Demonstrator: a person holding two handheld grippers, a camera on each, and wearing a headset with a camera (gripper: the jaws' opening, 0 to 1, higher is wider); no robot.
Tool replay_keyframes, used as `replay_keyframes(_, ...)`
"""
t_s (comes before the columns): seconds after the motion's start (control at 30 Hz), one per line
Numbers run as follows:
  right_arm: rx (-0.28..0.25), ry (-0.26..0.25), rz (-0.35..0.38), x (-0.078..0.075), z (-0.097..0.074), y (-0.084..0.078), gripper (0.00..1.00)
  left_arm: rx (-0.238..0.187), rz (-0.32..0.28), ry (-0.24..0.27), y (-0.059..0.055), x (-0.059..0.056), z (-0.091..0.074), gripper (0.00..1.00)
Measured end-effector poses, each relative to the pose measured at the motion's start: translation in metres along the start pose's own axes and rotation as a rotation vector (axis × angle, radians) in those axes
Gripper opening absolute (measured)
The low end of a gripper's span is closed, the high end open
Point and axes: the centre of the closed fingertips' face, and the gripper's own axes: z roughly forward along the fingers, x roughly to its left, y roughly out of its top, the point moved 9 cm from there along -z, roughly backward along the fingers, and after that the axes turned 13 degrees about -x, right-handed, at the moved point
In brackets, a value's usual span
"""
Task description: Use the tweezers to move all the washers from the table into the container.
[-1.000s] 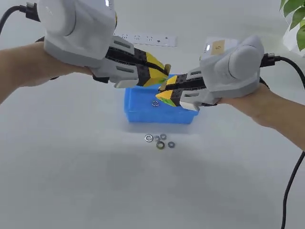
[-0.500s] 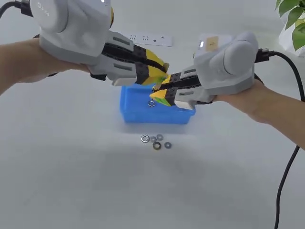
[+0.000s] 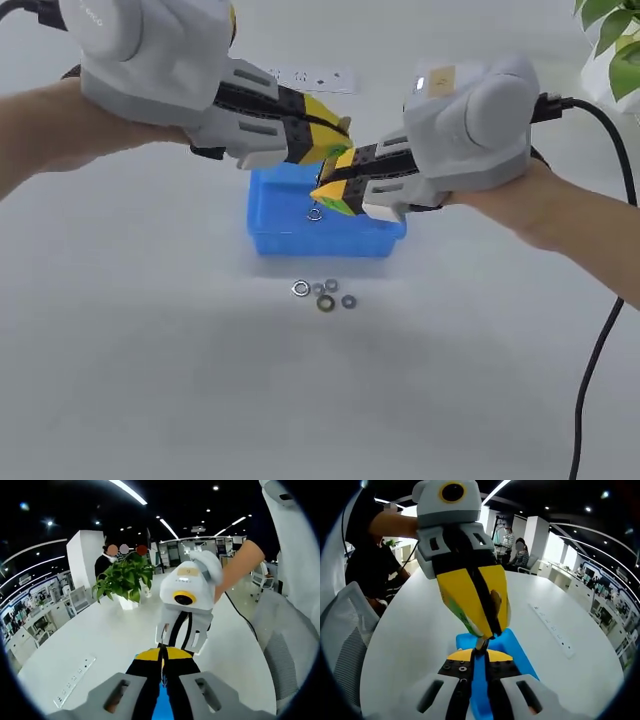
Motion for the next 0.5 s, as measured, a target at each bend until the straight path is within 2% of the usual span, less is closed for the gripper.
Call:
replay_keyframes(0.07, 0.002, 0.005, -0.002, 0.0006, 0.0002, 0.0003, 0.09, -0.001, 0.017, -0.006, -0.0006, -0.0004, 0.0001, 0.04)
replay_keyframes(0.1, 0.005, 0.007, -0.007, 0.0009, 0.0002, 0.0001, 0.09, -0.004, -0.006, -0.017, -0.0008, -0.0014, 0.0005, 0.04)
replay_keyframes(0.4, 0.005, 0.006, -0.016, 0.0008, 0.0008, -0.0007, 0.10, -0.006, 0.000, -0.030, -0.0005, -0.0011, -0.0018, 0.05)
replay_keyframes(0.47, 0.005, 0.003, -0.011, 0.0003, 0.0013, 0.0000, 0.11, -0.007, 0.006, -0.031, -0.0001, -0.0005, -0.0020, 0.05)
replay_keyframes(0.5, 0.004, 0.005, -0.009, 0.0005, 0.0014, 0.0003, 0.12, -0.009, 0.011, -0.026, -0.0022, 0.0037, -0.0023, 0.05)
